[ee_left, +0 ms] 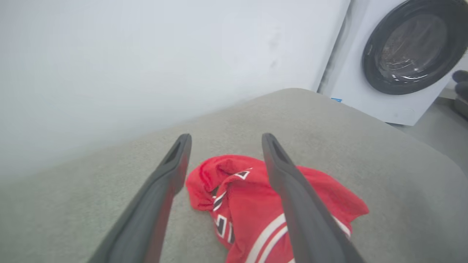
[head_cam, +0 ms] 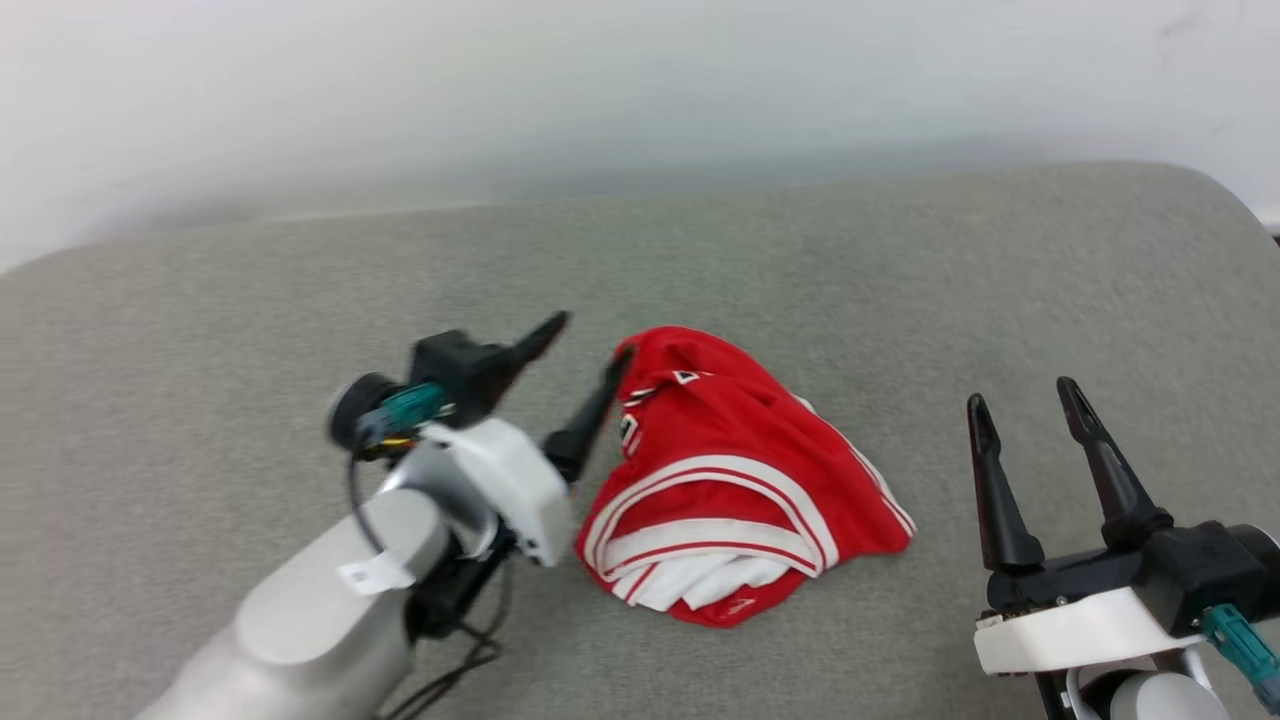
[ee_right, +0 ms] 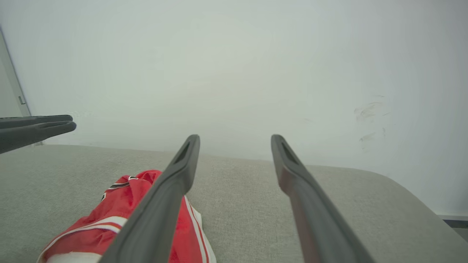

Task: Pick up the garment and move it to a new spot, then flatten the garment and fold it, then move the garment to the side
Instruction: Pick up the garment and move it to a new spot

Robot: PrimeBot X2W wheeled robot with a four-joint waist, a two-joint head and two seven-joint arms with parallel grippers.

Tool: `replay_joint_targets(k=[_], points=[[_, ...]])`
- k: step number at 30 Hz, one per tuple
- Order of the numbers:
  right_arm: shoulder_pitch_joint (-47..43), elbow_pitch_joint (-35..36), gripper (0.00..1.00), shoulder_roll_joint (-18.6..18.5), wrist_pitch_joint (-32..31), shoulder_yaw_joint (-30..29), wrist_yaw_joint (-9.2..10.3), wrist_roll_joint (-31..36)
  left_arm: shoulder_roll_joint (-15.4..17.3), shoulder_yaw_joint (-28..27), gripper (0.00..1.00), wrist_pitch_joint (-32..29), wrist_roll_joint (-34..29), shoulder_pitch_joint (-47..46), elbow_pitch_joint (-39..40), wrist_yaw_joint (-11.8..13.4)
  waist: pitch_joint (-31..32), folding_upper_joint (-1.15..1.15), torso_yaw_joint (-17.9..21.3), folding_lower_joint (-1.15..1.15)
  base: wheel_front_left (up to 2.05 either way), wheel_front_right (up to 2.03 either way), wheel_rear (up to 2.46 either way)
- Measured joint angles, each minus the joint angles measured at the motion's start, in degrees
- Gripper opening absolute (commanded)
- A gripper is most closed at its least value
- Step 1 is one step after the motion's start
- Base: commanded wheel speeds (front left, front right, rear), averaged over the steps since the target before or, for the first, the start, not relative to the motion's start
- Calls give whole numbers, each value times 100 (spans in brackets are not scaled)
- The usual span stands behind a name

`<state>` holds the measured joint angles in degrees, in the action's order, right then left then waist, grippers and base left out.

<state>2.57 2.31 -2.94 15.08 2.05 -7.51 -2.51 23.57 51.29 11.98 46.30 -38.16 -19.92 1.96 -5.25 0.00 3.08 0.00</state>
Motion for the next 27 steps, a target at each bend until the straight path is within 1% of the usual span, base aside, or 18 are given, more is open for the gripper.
replay_joint_targets(k=[3, 5, 7, 8, 10, 12, 16, 18, 23, 24, 27], points=[[-34, 19, 100, 2, 0, -27, 0, 0, 341, -298, 100, 211, -49, 344, 360, 213, 124, 0, -199, 0, 0, 0, 0], [-59, 34, 100, 2, 0, -78, 0, 0, 485, -553, 100, 281, -25, 715, 661, 289, 199, 0, -306, 0, 0, 0, 0], [-117, 48, 100, 1, 0, -119, 0, -14, 624, -886, 100, 291, -186, 1090, 975, 447, 265, 0, -395, 0, 0, 0, 0], [-151, 53, 100, 1, 0, -131, 0, -33, 661, -1155, 100, 292, -338, 1287, 1187, 530, 295, 0, -431, 0, 0, 0, 0], [-186, 68, 100, 2, 0, -143, 0, -47, 628, -1683, 100, 302, -643, 1734, 1629, 671, 346, 0, -490, 0, 0, 0, 0], [-249, 96, 100, 1, 0, -162, 0, -65, 476, -2092, 100, 309, -945, 2290, 1983, 737, 384, 0, -535, 0, 0, 0, 0], [-351, 145, 100, 2, 0, -180, 0, -108, 54, -2708, 100, 308, -1529, 3145, 2403, 751, 409, 0, -593, 0, 0, 0, 0], [-402, 164, 100, 2, 0, -186, 0, -125, -202, -2947, 100, 309, -1800, 3433, 2559, 649, 416, 0, -604, 0, 0, 0, 0], [-497, 253, 100, 1, 0, -156, 0, -167, -687, -3323, 100, 309, -2364, 3940, 2637, 339, 414, 0, -629, 0, 0, 0, 0], [-499, 264, 100, 1, 0, -148, 0, -167, -768, -3378, 100, 309, -2452, 4004, 2635, 281, 412, 0, -629, 0, 0, 0, 0], [-513, 281, 100, 1, 0, -121, 0, -167, -900, -3556, 100, 309, -2787, 4127, 2549, 210, 407, 0, -625, 0, 0, 0, 0]])
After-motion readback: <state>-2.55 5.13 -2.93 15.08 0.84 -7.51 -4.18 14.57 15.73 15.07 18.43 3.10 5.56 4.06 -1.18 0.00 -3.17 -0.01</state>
